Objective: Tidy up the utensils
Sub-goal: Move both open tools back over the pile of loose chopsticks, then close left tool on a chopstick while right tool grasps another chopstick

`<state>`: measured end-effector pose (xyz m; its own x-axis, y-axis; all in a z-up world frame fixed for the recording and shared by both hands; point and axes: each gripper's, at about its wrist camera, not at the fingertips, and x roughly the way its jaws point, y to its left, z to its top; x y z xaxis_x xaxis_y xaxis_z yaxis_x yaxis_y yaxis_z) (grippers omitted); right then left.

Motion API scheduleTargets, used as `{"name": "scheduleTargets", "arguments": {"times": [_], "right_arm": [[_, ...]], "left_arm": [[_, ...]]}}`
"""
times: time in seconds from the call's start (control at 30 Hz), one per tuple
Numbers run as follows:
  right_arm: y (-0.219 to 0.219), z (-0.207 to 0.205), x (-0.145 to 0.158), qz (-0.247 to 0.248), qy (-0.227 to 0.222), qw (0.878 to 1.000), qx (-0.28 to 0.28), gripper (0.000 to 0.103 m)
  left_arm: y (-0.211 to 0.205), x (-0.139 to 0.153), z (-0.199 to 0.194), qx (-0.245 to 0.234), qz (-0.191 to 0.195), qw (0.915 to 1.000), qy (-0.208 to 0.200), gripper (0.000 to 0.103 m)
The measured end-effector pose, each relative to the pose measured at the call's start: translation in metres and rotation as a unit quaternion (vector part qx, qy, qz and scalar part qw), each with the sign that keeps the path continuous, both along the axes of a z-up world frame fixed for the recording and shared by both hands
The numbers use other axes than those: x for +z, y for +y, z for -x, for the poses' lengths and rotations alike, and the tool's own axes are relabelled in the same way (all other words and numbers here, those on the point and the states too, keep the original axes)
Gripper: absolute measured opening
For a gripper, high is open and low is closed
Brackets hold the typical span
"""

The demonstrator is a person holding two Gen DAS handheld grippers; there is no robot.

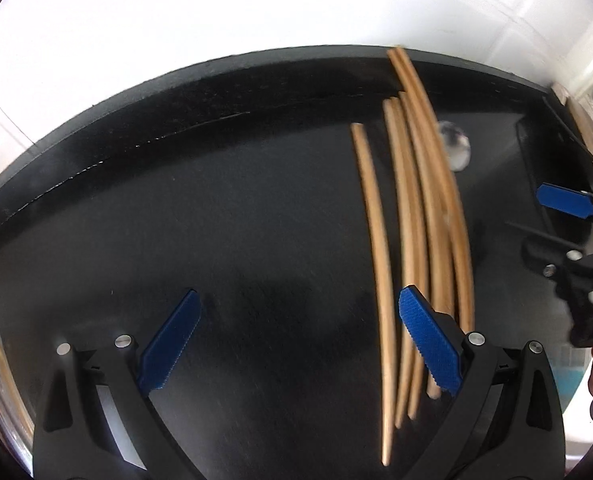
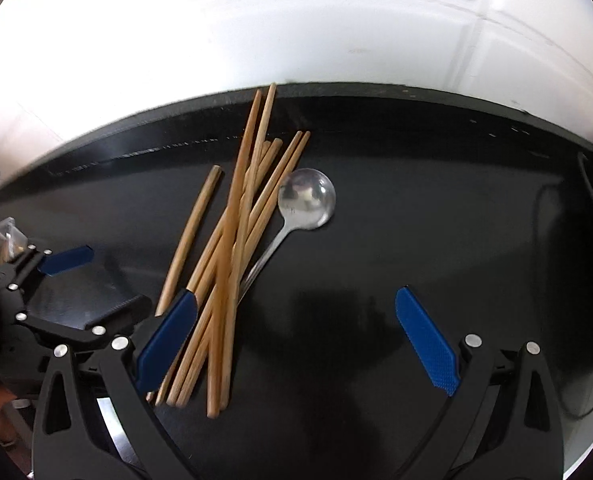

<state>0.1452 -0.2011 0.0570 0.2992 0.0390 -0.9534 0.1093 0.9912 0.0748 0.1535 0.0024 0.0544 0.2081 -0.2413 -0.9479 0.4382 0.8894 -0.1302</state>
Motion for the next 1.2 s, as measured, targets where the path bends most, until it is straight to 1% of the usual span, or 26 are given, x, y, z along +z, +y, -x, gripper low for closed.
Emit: {"name": "scheduleTargets", "arguments": {"times": [0.07,0.17,0.23,0.3,0.33,0.4,0.47,0.5,0.53,0.57,0.67,0.73,0.77,0.83,0.9,1.0,1.07,1.1,1.13,1.17,1.2], "right_arm": [[-0.001,-0.008,-0.008,0.008,0.006,1.0,-0.003,0.096],[-0.007,-0.009,-0.013,0.008,0.006,1.0,-0.018,0.096],[-0.01,-0.009,-0.016,0.001,0.008,1.0,-0.027,0.096],[-0.013,-0.009,-0.021,-0.01,0.012,1.0,-0.027,0.096],[-0.015,-0.009,-0.022,-0.012,0.014,0.999,-0.027,0.096],[-0.013,-0.011,-0.025,-0.007,0.022,0.999,-0.022,0.096],[-0.011,-0.013,-0.03,-0.002,0.029,0.999,-0.017,0.097],[-0.01,-0.014,-0.031,0.007,0.024,1.0,-0.014,0.097],[-0.01,-0.015,-0.032,0.008,0.022,1.0,-0.015,0.097],[-0.011,-0.015,-0.032,0.007,0.022,1.0,-0.018,0.097],[-0.013,-0.012,-0.031,0.008,0.019,0.999,-0.024,0.097],[-0.019,-0.008,-0.03,0.002,0.017,0.999,-0.028,0.097],[-0.021,-0.006,-0.03,-0.001,0.015,0.999,-0.032,0.096],[-0.023,-0.004,-0.03,0.0,0.013,0.999,-0.04,0.096],[-0.028,0.003,-0.029,0.007,0.011,0.999,-0.041,0.096],[-0.031,0.006,-0.029,0.025,0.012,0.999,-0.039,0.096],[-0.032,0.007,-0.029,0.031,0.009,0.999,-0.038,0.096],[-0.035,0.013,-0.03,0.031,0.007,0.999,-0.037,0.095],[-0.034,0.013,-0.029,0.033,0.004,0.999,-0.033,0.092],[-0.03,0.013,-0.028,0.039,-0.002,0.999,-0.02,0.084],[-0.024,0.014,-0.024,0.044,-0.006,0.999,-0.011,0.08]], "left_arm": [[0.001,-0.005,-0.005,0.005,0.003,1.0,0.007,0.097],[0.0,-0.004,-0.008,0.01,0.013,0.9999,0.002,0.097],[0.0,-0.001,-0.007,0.007,0.02,0.9998,0.001,0.097],[-0.006,-0.001,-0.007,-0.003,0.017,0.9998,-0.005,0.097],[-0.009,-0.002,-0.007,-0.007,0.01,0.9999,-0.007,0.097],[-0.012,-0.007,-0.006,-0.01,-0.018,0.9996,-0.021,0.098],[-0.009,-0.009,-0.006,-0.002,-0.017,0.9993,-0.033,0.098],[-0.007,-0.01,-0.007,0.005,-0.03,0.9989,-0.035,0.097],[-0.007,-0.012,-0.007,0.006,-0.05,0.9979,-0.042,0.098],[-0.005,-0.012,-0.007,0.002,-0.046,0.9979,-0.046,0.098],[-0.003,-0.012,-0.007,0.0,-0.045,0.9984,-0.035,0.098],[-0.002,-0.007,-0.008,0.007,-0.013,0.9996,-0.023,0.098],[-0.002,-0.005,-0.009,0.011,-0.003,0.9997,-0.021,0.098],[-0.006,-0.005,-0.006,0.003,-0.002,0.9998,-0.021,0.098],[-0.012,-0.009,-0.003,-0.01,-0.019,0.9994,-0.027,0.098],[-0.015,-0.01,-0.001,-0.016,-0.025,0.9988,-0.039,0.098],[-0.02,-0.012,0.0,-0.02,-0.046,0.9974,-0.051,0.098],[-0.026,-0.01,-0.001,-0.019,-0.044,0.9973,-0.056,0.098],[-0.026,-0.01,-0.002,-0.017,-0.041,0.9974,-0.057,0.098],[-0.03,-0.01,-0.004,-0.016,-0.041,0.9973,-0.058,0.098],[-0.03,-0.009,-0.004,-0.016,-0.041,0.9972,-0.061,0.098]]}}
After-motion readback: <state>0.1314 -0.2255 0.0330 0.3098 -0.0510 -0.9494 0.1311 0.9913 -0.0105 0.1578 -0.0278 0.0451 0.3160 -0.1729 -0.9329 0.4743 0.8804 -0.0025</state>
